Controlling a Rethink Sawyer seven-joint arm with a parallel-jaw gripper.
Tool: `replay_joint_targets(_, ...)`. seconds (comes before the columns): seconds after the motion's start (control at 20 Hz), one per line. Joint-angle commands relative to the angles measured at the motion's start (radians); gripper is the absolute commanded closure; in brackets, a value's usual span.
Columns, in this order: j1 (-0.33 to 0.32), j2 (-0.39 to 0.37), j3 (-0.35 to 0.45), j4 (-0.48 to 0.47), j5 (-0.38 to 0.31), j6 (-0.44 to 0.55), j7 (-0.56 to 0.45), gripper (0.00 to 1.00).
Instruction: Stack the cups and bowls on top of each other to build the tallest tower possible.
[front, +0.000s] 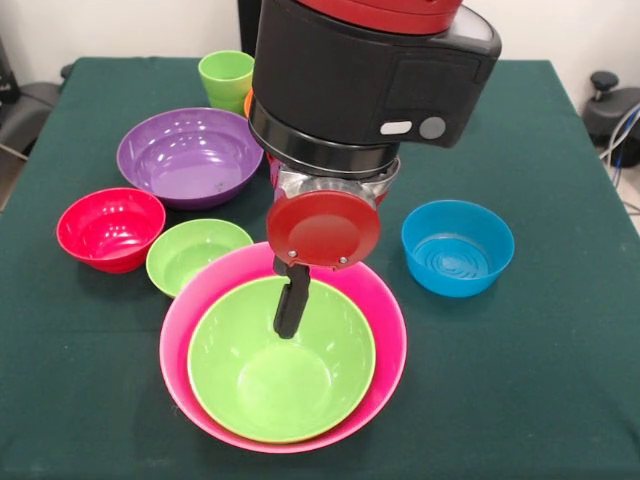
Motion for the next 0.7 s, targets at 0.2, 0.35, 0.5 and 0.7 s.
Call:
replay_joint_targets(0.2,-0.014,0.009,0.084,0.1,-0.035,0.037,-0.244,0.0)
replay_joint_targets(0.35,-0.016,0.0,0.109,0.132,-0.038,0.0,-0.294,0.0)
replay_joint_targets(0.5,-0.015,-0.037,0.133,0.207,-0.042,-0.034,-0.323,0.0)
replay_joint_targets(0.7,-0.023,-0.108,0.17,0.34,-0.056,-0.094,-0.39,0.0)
